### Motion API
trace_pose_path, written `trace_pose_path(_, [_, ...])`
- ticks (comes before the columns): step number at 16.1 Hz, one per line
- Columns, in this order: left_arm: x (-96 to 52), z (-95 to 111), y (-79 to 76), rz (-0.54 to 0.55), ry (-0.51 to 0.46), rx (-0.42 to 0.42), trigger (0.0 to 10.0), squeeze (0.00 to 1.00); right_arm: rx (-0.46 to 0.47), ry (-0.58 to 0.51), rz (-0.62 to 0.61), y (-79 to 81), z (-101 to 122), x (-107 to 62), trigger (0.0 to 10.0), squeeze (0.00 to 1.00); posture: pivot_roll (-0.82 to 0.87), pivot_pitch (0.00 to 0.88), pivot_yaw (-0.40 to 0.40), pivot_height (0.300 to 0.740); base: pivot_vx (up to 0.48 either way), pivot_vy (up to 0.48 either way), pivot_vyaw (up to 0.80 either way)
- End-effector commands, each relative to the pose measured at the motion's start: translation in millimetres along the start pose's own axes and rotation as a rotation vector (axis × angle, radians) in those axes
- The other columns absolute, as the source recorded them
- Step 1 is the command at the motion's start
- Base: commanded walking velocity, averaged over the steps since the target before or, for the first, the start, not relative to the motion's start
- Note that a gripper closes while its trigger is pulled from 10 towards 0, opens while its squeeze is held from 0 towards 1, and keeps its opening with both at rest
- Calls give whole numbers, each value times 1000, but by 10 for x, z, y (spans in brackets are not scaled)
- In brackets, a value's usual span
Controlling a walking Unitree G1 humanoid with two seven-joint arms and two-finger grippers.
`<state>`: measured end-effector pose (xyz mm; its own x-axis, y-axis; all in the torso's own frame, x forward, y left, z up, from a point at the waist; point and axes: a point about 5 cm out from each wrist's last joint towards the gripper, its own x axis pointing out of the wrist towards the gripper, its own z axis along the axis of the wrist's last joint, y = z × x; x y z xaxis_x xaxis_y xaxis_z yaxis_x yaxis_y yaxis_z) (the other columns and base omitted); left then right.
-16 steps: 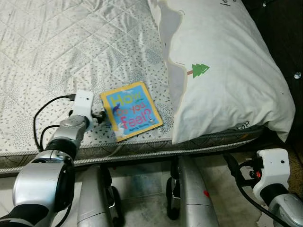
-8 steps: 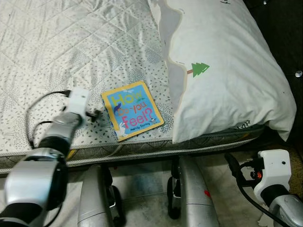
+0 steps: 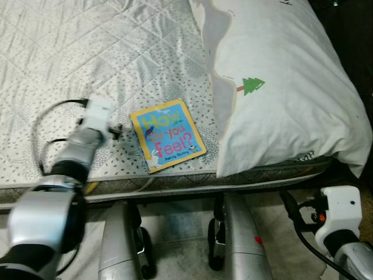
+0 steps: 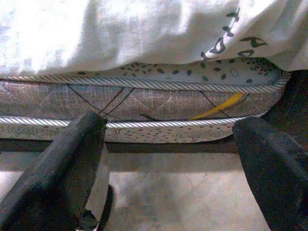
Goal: Clean up the room
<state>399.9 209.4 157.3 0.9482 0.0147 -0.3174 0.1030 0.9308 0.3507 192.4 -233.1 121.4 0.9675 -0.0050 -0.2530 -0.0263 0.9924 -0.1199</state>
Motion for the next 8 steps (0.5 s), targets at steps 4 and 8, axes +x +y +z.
trace_pose_path(4, [27, -26, -245, -51, 16, 7, 10000, 0, 1, -4, -25, -23, 23, -15, 10000, 0, -263, 378, 15, 580, 0, 0, 0])
trace_pose_path(8, [-24, -82, 82, 92, -52, -130, 10000, 0, 42, -52, -34, 43, 56, 168, 10000, 0, -201, 321, 42, 580, 0, 0, 0])
